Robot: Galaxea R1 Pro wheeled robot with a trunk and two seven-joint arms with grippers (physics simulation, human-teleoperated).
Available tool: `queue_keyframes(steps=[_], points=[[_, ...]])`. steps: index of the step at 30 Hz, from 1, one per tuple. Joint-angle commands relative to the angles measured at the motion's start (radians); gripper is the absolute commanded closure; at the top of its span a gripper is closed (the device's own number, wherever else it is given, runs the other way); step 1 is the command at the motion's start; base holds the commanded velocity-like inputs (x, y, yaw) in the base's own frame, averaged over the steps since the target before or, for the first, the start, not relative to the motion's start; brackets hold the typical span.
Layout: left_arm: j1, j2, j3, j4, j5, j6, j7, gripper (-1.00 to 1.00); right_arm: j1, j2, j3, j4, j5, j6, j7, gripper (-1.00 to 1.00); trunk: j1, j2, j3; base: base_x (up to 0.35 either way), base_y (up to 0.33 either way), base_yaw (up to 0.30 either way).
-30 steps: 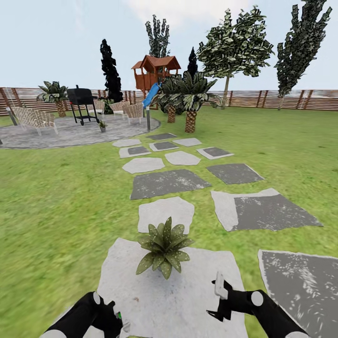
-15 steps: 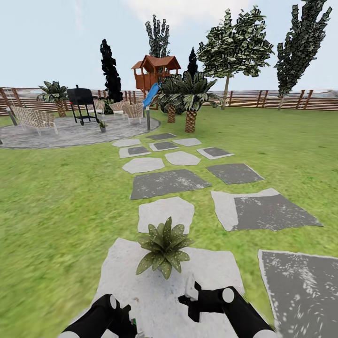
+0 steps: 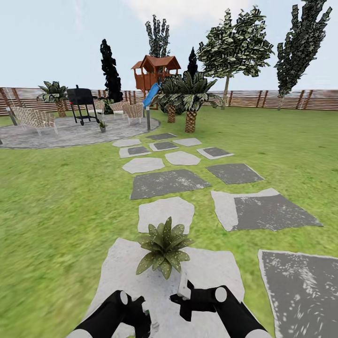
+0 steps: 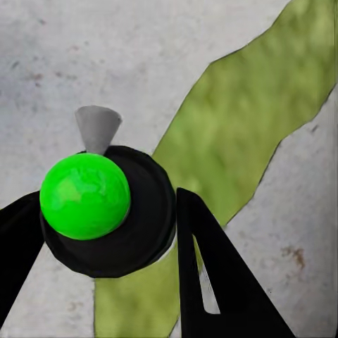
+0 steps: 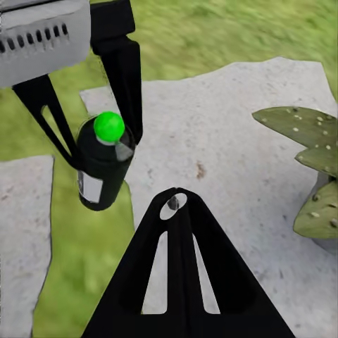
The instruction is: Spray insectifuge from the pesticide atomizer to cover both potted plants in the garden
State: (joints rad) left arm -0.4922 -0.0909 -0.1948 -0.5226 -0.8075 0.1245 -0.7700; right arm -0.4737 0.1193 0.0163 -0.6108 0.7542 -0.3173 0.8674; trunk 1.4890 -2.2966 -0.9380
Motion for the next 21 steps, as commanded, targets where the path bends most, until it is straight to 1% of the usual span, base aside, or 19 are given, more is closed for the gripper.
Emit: queue_keyframes(steps=[1, 3, 5, 8, 14, 18, 19, 21], points=[[0.0, -0.001, -0.001, -0.004, 0.014, 0.004, -0.004, 1.0, 0.0, 0.0, -0.001, -0.001, 0.008, -0.005, 0.001, 1.0, 0.0, 0.0, -0.001, 0.0, 0.0, 0.0], [0.0, -0.001, -0.002, -0.005, 0.046, -0.026, -0.004, 1.0, 0.0, 0.0, -0.001, -0.001, 0.008, -0.005, 0.0, 1.0, 0.0, 0.0, -0.001, 0.0, 0.0, 0.0], [0.0, -0.003, 0.001, -0.004, 0.06, -0.046, -0.004, 1.0, 0.0, 0.0, -0.001, -0.001, 0.008, -0.005, -0.001, 1.0, 0.0, 0.0, -0.001, 0.0, 0.0, 0.0], [0.0, -0.009, 0.004, -0.004, 0.064, -0.052, -0.003, 1.0, 0.0, 0.0, -0.001, -0.003, 0.008, -0.005, -0.001, 1.0, 0.0, 0.0, -0.001, 0.0, 0.0, 0.0], [0.0, -0.032, 0.005, -0.005, 0.065, -0.054, -0.001, 1.0, 0.0, 0.0, -0.001, -0.003, 0.008, -0.005, -0.001, 1.0, 0.0, 0.0, -0.001, 0.0, 0.0, 0.0], [0.0, -0.036, 0.006, -0.005, 0.066, -0.054, 0.024, 1.0, 0.0, 0.0, -0.001, -0.003, 0.008, -0.005, -0.001, 1.0, 0.0, 0.0, -0.001, 0.0, 0.0, 0.0], [0.0, -0.037, 0.006, -0.005, 0.069, -0.054, 0.027, 1.0, 0.0, 0.0, -0.001, -0.003, 0.008, -0.005, -0.001, 1.0, 0.0, 0.0, -0.001, 0.0, 0.0, 0.0], [0.0, -0.037, 0.006, -0.005, 0.103, -0.063, 0.028, 1.0, 0.0, 0.0, -0.001, -0.003, 0.008, -0.005, -0.001, 1.0, 0.0, 0.0, -0.001, 0.0, 0.0, 0.0]])
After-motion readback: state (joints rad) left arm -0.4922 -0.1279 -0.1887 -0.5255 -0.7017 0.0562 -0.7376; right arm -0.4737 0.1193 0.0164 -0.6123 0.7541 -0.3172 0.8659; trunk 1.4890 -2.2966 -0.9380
